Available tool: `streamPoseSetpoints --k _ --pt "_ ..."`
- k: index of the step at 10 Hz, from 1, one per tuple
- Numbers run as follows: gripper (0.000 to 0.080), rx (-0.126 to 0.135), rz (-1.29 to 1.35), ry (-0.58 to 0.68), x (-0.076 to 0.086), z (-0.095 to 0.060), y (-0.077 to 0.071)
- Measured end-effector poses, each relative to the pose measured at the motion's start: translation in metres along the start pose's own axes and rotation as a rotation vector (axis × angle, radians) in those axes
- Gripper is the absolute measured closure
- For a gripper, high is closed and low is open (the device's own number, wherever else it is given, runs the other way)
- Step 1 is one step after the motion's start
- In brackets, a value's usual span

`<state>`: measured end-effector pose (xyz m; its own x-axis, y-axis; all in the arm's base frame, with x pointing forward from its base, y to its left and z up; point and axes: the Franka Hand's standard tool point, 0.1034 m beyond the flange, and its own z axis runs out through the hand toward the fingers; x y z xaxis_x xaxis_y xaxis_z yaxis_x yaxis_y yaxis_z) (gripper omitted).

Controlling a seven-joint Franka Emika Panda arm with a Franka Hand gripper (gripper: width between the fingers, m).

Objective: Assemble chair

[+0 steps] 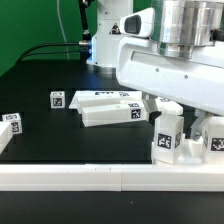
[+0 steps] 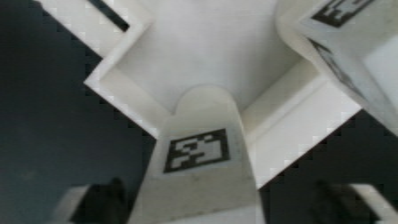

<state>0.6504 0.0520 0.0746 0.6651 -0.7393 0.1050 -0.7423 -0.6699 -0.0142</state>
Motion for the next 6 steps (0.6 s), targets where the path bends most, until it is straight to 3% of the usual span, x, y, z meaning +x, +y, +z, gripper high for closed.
streamPoseSetpoints --k 1,2,4,6 --pt "0.0451 0.000 0.059 -0.001 -0.0003 0.0002 -0.0001" --pt "0.0517 0.000 0.152 -0.001 -0.0004 0.0004 -0.0001" --pt "0.0517 -0.001 0.341 0.001 0.0014 0.0012 0.0014" --pt "0.0517 0.014 0.662 -0.025 0.0046 0.0018 0.0035"
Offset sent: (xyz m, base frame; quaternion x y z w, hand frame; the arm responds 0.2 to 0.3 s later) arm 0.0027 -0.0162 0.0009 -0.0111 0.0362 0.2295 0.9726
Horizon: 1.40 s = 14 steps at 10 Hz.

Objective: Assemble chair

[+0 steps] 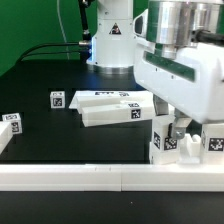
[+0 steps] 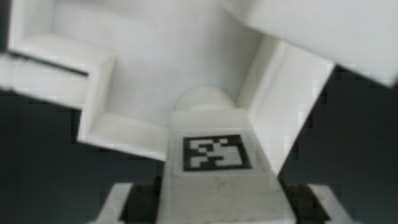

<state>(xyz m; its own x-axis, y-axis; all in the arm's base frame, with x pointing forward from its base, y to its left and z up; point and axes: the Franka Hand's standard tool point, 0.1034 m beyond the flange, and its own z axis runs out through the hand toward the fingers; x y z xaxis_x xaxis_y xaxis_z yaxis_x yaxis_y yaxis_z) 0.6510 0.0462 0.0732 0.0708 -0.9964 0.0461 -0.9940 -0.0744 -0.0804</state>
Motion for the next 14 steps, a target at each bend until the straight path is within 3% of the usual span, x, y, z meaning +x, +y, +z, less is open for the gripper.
streamPoseSetpoints --k 3,5,6,7,8,9,10,13,14 --pt "0.0515 0.025 0.490 -0.055 -0.008 0.001 -0.003" --pt "0.0515 0.025 0.593 -0.060 -0.007 0.001 -0.003" --pt "0.0424 0.025 0.580 -0.059 -0.007 0.001 -0.003" --pt "0.0287 0.026 0.528 -0.058 -0.007 0.001 -0.003" --pt "0.0287 0.035 0.332 -0.055 -0.003 0.000 -0.003" --pt "0.0178 0.065 0.084 -0.044 0.000 -0.001 -0.004" --pt "0.0159 0.079 -0.102 -0.031 0.001 0.001 -0.001" --pt "0.0151 0.080 -0.241 -0.022 0.002 0.002 -0.001" --pt "0.0151 0.079 -0.409 -0.007 0.003 0.001 -0.002"
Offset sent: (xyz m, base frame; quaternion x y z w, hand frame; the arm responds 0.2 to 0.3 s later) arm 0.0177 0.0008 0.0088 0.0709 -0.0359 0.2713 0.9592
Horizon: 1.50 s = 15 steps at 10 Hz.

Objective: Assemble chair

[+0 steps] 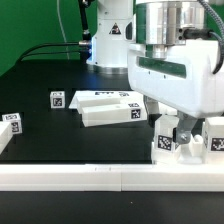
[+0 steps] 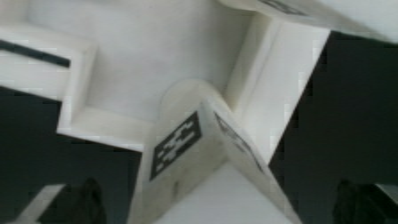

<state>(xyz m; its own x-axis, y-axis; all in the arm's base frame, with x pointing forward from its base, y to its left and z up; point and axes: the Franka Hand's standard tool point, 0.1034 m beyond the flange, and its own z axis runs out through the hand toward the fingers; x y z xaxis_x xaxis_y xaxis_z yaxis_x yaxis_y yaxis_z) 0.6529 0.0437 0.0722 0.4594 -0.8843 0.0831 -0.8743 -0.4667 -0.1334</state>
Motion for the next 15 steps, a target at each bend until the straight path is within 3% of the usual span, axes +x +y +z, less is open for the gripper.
streamPoseSetpoints --k 1,2,3,4,5,6,7,9,11,15 --pt "0.0151 0.006 -0.263 0.008 0.0014 0.0005 -0.0013" --pt "0.0151 0.012 -0.324 0.006 0.0026 0.0025 -0.0006" --pt "0.0151 0.011 -0.266 0.006 0.0025 0.0026 -0.0005" --pt "0.0239 0.011 -0.256 0.007 0.0027 0.0027 -0.0003" --pt "0.0239 0.010 -0.256 0.007 0.0030 0.0029 -0.0001" --pt "0.0441 0.010 -0.194 0.006 0.0031 0.0033 0.0002" --pt "0.0515 0.008 -0.113 0.006 0.0047 0.0036 0.0017" --pt "0.0515 0.001 0.055 0.003 0.0051 0.0038 0.0033" --pt "0.0515 -0.026 0.471 -0.012 0.0043 0.0040 0.0059" --pt "0.0515 -0.034 0.984 -0.045 0.0016 0.0037 0.0086"
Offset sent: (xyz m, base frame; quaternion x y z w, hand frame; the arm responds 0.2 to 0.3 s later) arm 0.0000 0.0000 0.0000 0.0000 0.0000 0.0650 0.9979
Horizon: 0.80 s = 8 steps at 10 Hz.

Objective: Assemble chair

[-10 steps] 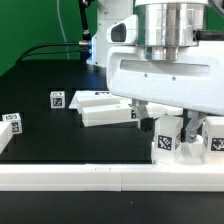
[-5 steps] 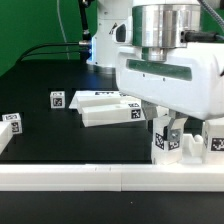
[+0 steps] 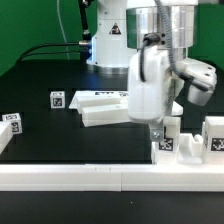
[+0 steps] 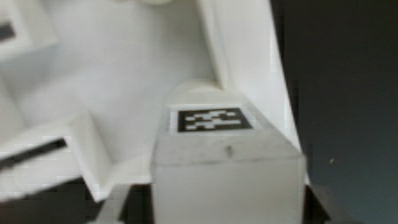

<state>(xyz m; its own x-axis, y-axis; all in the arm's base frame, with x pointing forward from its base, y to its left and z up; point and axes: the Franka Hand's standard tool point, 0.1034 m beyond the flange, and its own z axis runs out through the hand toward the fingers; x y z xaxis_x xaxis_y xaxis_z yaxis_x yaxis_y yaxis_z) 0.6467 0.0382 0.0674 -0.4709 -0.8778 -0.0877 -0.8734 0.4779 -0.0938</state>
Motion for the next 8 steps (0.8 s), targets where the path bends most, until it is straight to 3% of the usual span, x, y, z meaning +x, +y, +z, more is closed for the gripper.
streamPoseSetpoints --k 2,3,4,5,6,8 --pt "0.0515 0.001 -0.004 0.003 0.001 0.001 0.000" --pt "0.0287 -0.002 -0.096 0.011 0.001 0.001 0.001" --pt "0.0287 -0.001 -0.239 0.022 -0.001 0.001 0.002" --pt "0.0194 0.031 -0.457 0.028 -0.009 0.001 0.001" --pt "0.0159 0.031 -0.687 0.028 -0.019 0.003 0.007" --pt "0.0152 0.030 -0.764 0.033 -0.013 0.003 0.003"
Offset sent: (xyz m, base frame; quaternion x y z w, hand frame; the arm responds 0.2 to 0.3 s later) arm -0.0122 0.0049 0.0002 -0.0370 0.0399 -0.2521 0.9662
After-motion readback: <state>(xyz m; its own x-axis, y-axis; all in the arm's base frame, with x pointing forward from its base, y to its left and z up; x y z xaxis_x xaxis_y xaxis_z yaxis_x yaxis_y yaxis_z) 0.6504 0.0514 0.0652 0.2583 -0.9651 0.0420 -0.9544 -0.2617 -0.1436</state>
